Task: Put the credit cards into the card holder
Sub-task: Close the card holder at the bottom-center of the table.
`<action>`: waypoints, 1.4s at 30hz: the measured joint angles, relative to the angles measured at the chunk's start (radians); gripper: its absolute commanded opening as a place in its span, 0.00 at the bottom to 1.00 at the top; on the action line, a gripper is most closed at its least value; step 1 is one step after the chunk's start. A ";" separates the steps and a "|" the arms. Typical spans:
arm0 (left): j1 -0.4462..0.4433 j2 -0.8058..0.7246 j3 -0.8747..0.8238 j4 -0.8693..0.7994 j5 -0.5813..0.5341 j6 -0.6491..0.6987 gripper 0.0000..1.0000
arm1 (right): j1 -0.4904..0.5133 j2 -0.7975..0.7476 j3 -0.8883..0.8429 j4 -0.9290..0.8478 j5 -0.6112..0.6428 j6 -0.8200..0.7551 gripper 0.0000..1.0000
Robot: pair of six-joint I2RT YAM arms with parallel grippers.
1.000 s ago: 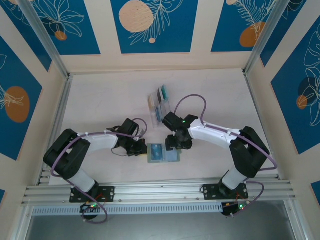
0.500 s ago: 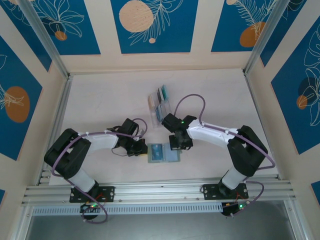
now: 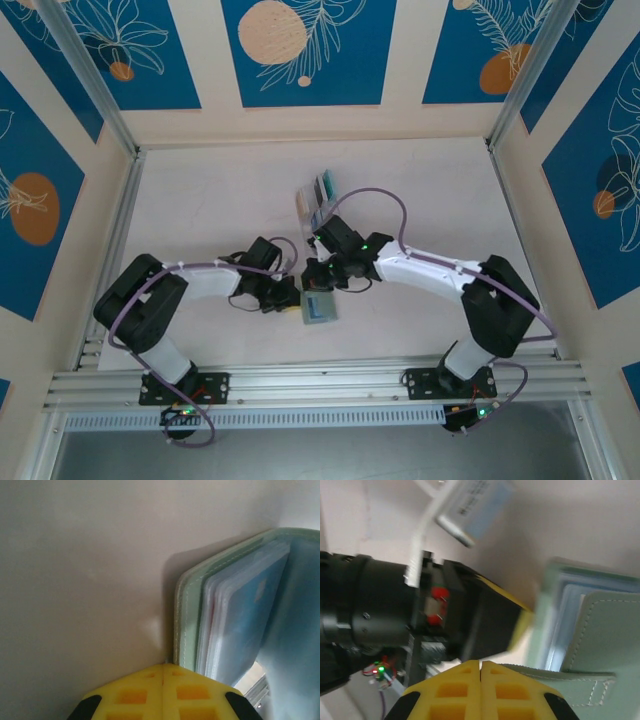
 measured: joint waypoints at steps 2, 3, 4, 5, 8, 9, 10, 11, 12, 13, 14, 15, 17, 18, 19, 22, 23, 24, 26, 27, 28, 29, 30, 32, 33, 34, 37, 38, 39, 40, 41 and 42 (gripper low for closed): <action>-0.003 -0.002 -0.011 0.019 0.000 -0.015 0.06 | 0.000 0.034 -0.006 0.056 -0.040 0.021 0.00; -0.001 -0.008 -0.019 0.032 0.000 -0.027 0.06 | -0.004 0.039 -0.013 0.072 -0.055 0.029 0.04; 0.000 -0.016 -0.030 0.042 -0.004 -0.032 0.07 | -0.006 0.042 -0.016 0.079 -0.064 0.037 0.09; 0.001 -0.026 -0.042 0.053 -0.011 -0.037 0.07 | -0.006 0.044 -0.017 0.086 -0.072 0.040 0.14; 0.013 -0.088 -0.089 0.051 -0.052 -0.044 0.11 | 0.002 0.067 -0.014 0.102 -0.079 0.038 0.30; 0.018 -0.117 -0.105 0.033 -0.064 -0.044 0.12 | 0.006 0.080 -0.011 0.102 -0.077 0.034 0.33; 0.023 -0.143 -0.116 0.016 -0.074 -0.043 0.13 | 0.009 0.090 -0.006 0.098 -0.073 0.033 0.36; 0.030 -0.175 -0.127 -0.005 -0.084 -0.040 0.14 | 0.013 0.102 0.001 0.090 -0.069 0.028 0.40; 0.036 -0.206 -0.134 -0.027 -0.092 -0.036 0.15 | 0.015 0.110 0.007 0.081 -0.067 0.022 0.42; 0.040 -0.229 -0.138 -0.042 -0.098 -0.035 0.15 | 0.017 0.115 0.013 0.074 -0.066 0.019 0.44; 0.047 -0.259 -0.144 -0.061 -0.106 -0.033 0.15 | 0.017 0.119 0.024 0.063 -0.066 0.013 0.44; 0.053 -0.286 -0.147 -0.080 -0.111 -0.032 0.15 | 0.017 0.123 0.035 0.055 -0.067 0.008 0.46; 0.067 -0.330 -0.149 -0.117 -0.126 -0.032 0.16 | 0.017 0.127 0.057 0.042 -0.074 -0.003 0.50; 0.076 -0.352 -0.151 -0.134 -0.133 -0.032 0.16 | 0.017 0.127 0.066 0.038 -0.082 -0.011 0.53; 0.087 -0.372 -0.154 -0.150 -0.137 -0.032 0.16 | 0.017 0.127 0.073 0.034 -0.090 -0.017 0.54; 0.133 -0.429 -0.169 -0.205 -0.152 -0.032 0.16 | 0.017 0.126 0.104 -0.005 -0.111 -0.049 0.56; 0.155 -0.447 -0.174 -0.225 -0.155 -0.028 0.17 | 0.017 0.122 0.118 -0.029 -0.111 -0.062 0.56; 0.179 -0.465 -0.178 -0.246 -0.158 -0.025 0.17 | 0.015 0.113 0.126 -0.050 -0.107 -0.074 0.56; 0.214 -0.495 -0.179 -0.283 -0.159 -0.011 0.18 | 0.006 0.072 0.124 -0.090 -0.099 -0.090 0.54; 0.227 -0.508 -0.177 -0.300 -0.159 0.000 0.19 | -0.003 0.040 0.113 -0.106 -0.096 -0.097 0.52; 0.236 -0.515 -0.175 -0.316 -0.159 0.011 0.19 | -0.018 0.003 0.099 -0.120 -0.092 -0.103 0.50; 0.242 -0.518 -0.170 -0.333 -0.159 0.024 0.19 | -0.040 -0.042 0.079 -0.136 -0.085 -0.108 0.46; 0.245 -0.518 -0.163 -0.348 -0.158 0.036 0.19 | -0.066 -0.084 0.056 -0.143 -0.081 -0.113 0.39; 0.245 -0.512 -0.144 -0.370 -0.151 0.063 0.19 | -0.119 -0.159 0.008 -0.165 -0.071 -0.123 0.25; 0.246 -0.504 -0.129 -0.381 -0.145 0.079 0.19 | -0.148 -0.185 -0.014 -0.174 -0.069 -0.124 0.19; 0.246 -0.496 -0.113 -0.388 -0.139 0.092 0.19 | -0.171 -0.200 -0.034 -0.180 -0.067 -0.126 0.16; 0.244 -0.467 -0.047 -0.410 -0.119 0.135 0.18 | -0.194 -0.189 -0.080 -0.188 -0.068 -0.134 0.08; 0.240 -0.457 -0.019 -0.417 -0.114 0.151 0.18 | -0.190 -0.173 -0.091 -0.188 -0.071 -0.137 0.06; 0.232 -0.446 0.008 -0.421 -0.109 0.161 0.18 | -0.184 -0.149 -0.100 -0.184 -0.074 -0.138 0.04; 0.224 -0.436 0.030 -0.426 -0.107 0.171 0.17 | -0.179 -0.127 -0.103 -0.180 -0.075 -0.141 0.03; 0.212 -0.421 0.060 -0.428 -0.105 0.182 0.17 | -0.169 -0.095 -0.105 -0.172 -0.077 -0.141 0.03; 0.196 -0.405 0.085 -0.431 -0.103 0.188 0.17 | -0.158 -0.069 -0.105 -0.163 -0.079 -0.141 0.03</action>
